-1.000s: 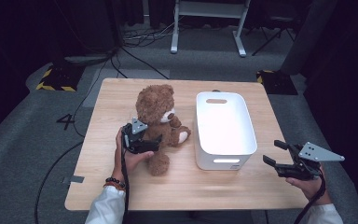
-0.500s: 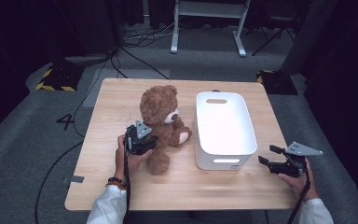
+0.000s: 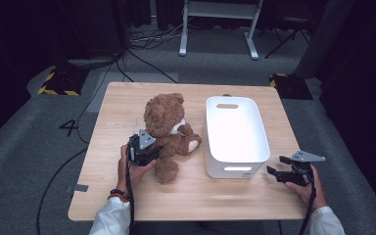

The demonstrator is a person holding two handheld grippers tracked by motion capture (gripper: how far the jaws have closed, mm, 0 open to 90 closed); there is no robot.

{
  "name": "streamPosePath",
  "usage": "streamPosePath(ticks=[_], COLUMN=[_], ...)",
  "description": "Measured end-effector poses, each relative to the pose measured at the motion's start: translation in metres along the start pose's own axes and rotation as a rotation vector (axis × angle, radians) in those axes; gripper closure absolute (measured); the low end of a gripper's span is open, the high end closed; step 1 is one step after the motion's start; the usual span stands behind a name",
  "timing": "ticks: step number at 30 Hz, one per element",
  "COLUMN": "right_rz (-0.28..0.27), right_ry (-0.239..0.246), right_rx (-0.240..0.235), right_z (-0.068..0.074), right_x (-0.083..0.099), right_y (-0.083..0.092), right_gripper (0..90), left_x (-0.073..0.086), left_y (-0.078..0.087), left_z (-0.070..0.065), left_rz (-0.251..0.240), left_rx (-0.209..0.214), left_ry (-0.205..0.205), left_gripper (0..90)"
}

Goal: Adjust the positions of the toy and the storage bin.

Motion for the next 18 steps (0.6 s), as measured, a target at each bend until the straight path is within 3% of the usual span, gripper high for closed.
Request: streamPosePath(ticks=[9, 18], right_rz=[0.046, 0.049], right_ry=[0.001, -0.002], right_rx=[0.018, 0.035], right_z=[0.0006, -0.0004], right_x=[0.0048, 0.0049], right_y=[-0.0070, -0.0074], right_gripper=[22.8, 21.2], left_x=[0.0007, 0.0013], left_y=[-0.0002, -0.0010], left_z=[0.0010, 0.0023], left_rz=[-0.014, -0.023], left_rx=[0.010, 0.013], left_ry=[0.008, 0.015], left_gripper=[59.6, 58.9])
Point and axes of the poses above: each handheld gripper's, and its own axes: y roughly backward along the jaws, x roughly out of its underside, z roughly to its left, the point moved 8 cm from there along -y, roughly forward along the jaws, and after that the axes turned 4 degrees about -z, right-handed, at the moved point
